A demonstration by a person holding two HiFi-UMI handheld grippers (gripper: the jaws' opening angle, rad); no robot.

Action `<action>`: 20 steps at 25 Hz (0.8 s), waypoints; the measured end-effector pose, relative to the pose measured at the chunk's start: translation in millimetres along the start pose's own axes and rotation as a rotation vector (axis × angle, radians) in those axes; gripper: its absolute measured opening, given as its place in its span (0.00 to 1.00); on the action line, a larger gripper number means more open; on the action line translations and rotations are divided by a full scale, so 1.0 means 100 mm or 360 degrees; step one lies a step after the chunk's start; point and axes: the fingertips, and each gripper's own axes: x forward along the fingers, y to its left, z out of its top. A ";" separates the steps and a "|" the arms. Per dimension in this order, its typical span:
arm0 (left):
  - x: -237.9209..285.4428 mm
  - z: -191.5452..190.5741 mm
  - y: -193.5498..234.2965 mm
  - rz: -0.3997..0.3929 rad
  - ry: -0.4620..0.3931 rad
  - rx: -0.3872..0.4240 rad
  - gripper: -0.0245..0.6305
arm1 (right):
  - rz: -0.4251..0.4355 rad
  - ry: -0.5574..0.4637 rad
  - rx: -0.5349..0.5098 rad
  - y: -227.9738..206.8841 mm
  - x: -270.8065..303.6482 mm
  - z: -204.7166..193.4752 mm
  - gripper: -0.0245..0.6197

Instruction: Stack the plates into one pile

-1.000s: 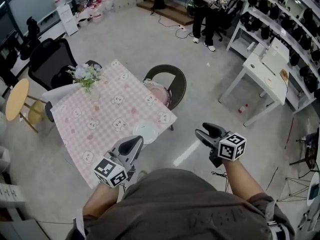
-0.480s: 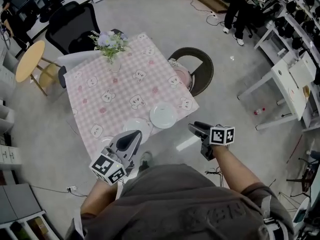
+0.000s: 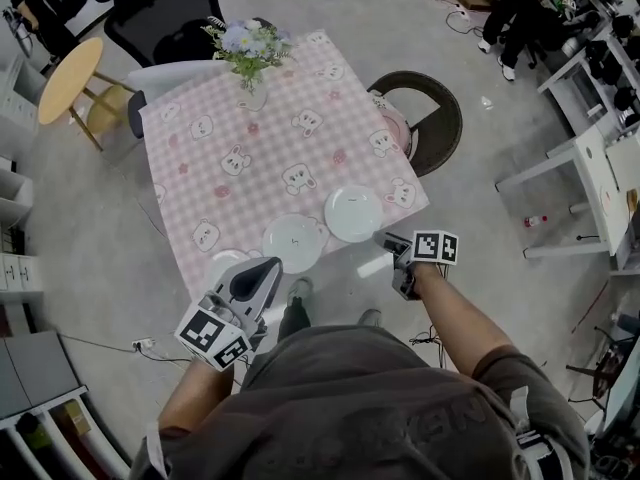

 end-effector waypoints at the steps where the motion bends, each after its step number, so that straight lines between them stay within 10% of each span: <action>1: -0.02 -0.02 0.03 0.0006 0.0004 -0.0008 0.05 | 0.0000 0.0003 0.0040 -0.03 0.06 -0.01 0.34; 20: -0.21 -0.18 0.21 0.0049 0.0043 -0.0090 0.04 | 0.0180 0.0006 0.0461 0.00 0.23 -0.23 0.05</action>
